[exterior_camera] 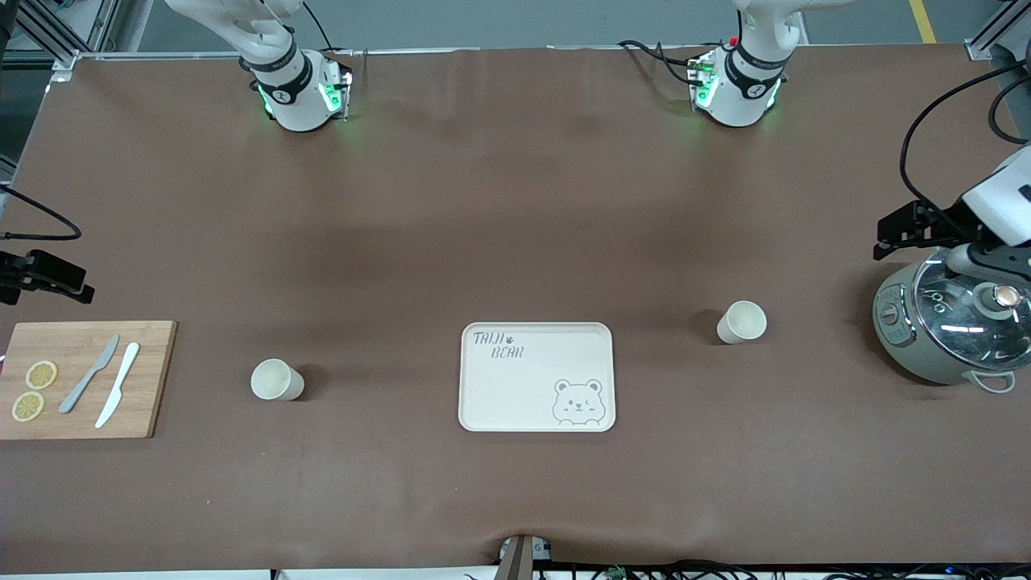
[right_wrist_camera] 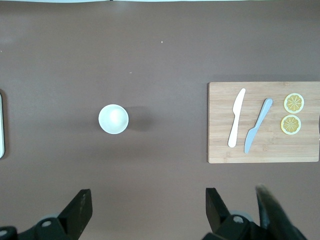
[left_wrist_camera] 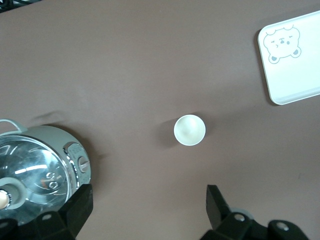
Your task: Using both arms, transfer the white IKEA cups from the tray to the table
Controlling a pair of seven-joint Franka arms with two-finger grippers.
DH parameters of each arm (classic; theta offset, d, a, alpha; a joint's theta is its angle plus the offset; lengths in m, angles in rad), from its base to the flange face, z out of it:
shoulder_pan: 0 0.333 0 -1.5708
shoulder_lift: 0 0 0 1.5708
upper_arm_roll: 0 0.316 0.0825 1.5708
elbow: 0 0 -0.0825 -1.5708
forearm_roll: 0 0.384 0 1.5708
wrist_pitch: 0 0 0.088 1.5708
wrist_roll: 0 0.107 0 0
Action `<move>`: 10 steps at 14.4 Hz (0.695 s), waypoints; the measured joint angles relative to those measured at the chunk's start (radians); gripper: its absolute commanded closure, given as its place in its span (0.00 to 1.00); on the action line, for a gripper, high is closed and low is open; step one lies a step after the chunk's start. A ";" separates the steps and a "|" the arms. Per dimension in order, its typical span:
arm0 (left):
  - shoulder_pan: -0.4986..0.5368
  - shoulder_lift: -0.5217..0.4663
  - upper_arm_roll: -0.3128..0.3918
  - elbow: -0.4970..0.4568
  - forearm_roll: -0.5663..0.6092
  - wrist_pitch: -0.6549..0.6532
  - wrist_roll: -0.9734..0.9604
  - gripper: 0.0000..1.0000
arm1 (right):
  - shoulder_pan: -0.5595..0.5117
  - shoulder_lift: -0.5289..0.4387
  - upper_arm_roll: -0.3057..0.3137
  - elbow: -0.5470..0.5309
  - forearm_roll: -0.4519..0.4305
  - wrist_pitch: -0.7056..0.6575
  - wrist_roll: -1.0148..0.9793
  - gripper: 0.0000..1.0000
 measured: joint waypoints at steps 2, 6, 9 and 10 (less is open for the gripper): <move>0.006 0.000 0.001 0.001 0.000 0.000 0.000 0.00 | 0.000 0.000 0.000 0.000 0.000 0.006 0.000 0.00; 0.014 0.000 0.002 0.008 0.000 0.000 0.000 0.00 | 0.000 0.000 0.001 0.000 0.000 0.007 0.000 0.00; 0.009 0.000 0.002 0.008 0.000 0.000 0.000 0.00 | 0.000 0.000 0.002 0.000 0.000 0.012 0.000 0.00; 0.010 0.000 0.002 0.008 0.000 0.000 0.000 0.00 | 0.000 0.000 0.002 0.000 0.000 0.012 0.000 0.00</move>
